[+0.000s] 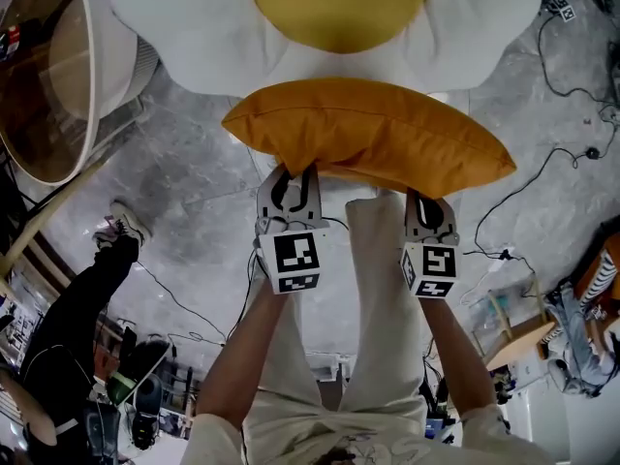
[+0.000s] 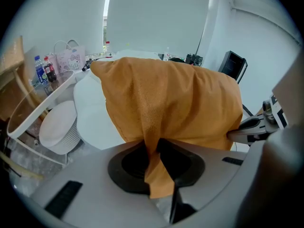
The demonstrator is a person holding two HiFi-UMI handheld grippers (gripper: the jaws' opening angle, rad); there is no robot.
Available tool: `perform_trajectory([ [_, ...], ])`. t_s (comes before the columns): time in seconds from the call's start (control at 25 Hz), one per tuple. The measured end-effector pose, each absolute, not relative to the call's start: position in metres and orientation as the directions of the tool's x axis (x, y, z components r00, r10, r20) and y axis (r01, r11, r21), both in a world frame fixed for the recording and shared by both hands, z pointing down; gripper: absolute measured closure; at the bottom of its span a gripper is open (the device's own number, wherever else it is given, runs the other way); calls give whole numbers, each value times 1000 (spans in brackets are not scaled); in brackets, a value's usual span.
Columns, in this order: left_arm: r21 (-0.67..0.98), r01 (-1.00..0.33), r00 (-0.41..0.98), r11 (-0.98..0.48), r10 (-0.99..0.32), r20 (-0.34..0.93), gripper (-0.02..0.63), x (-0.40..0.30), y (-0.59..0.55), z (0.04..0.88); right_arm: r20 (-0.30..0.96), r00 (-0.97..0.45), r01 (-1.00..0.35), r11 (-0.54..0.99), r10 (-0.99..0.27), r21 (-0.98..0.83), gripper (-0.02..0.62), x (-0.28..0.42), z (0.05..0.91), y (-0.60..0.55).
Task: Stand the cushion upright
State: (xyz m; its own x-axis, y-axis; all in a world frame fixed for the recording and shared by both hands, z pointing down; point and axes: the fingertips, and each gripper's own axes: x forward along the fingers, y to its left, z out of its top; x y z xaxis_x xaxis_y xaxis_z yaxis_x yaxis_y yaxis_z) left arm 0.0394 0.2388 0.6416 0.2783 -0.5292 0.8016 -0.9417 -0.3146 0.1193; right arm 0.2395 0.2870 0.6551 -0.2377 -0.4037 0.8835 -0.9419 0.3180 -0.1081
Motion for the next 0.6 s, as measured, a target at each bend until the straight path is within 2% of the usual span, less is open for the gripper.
perform_trajectory([
  [0.6,146,-977,211,-157,-580,787,535,-9,241,557,849,-251,-927,368,-466,-72,563,200,560,243],
])
